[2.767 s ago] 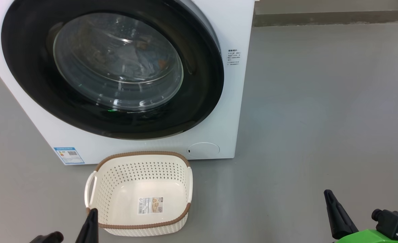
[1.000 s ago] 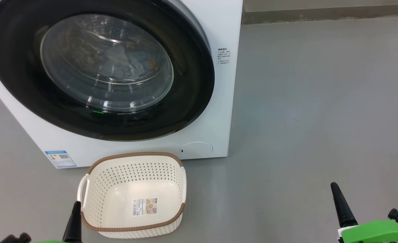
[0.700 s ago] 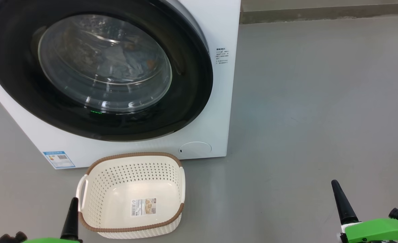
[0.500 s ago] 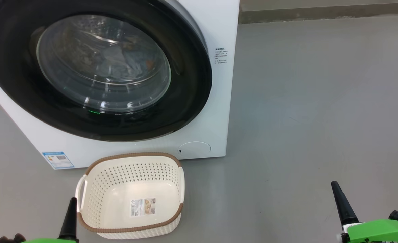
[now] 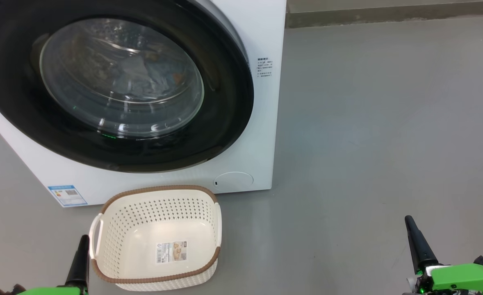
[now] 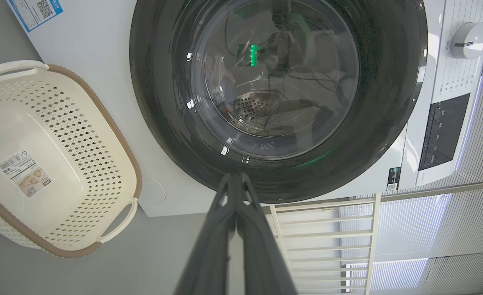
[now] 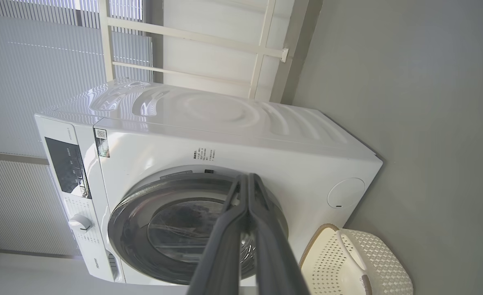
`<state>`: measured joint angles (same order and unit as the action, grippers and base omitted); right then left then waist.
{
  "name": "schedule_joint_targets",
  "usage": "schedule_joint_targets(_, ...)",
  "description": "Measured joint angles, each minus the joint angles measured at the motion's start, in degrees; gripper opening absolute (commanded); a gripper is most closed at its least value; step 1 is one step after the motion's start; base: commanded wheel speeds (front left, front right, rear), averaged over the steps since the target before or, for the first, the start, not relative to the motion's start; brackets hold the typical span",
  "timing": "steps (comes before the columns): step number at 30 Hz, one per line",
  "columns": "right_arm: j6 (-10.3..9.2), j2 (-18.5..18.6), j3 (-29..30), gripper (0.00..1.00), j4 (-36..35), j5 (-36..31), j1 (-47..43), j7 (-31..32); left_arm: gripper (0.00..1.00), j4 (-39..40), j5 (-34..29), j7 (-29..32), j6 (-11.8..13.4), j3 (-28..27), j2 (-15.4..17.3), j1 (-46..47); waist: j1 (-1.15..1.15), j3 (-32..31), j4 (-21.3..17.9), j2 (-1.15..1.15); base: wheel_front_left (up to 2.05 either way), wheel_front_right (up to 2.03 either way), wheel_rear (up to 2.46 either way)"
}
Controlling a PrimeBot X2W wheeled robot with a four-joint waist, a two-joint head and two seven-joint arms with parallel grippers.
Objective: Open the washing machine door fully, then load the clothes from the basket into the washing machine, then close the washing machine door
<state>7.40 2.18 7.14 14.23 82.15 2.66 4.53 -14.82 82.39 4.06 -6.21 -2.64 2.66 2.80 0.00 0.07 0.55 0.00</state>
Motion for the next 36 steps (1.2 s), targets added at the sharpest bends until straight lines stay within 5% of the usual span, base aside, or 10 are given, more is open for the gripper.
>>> schedule_joint_targets(14, 0.0, 0.04, 0.68, 0.0, 1.13, 9.28, 1.23, 1.52, 0.0, -0.35, 9.33, 2.19, -0.62, -1.89, -0.57, 0.96, 0.0, 0.11, -0.55, 0.0, 0.0, 0.0, 0.0)
schedule_joint_targets(36, 0.0, 0.04, 0.7, 0.0, 1.2, 9.8, 1.25, 1.52, 0.0, -0.36, 9.56, 2.24, -0.62, -1.99, -0.67, 1.19, 0.0, 0.11, -0.55, 0.0, 0.0, 0.0, 0.0)
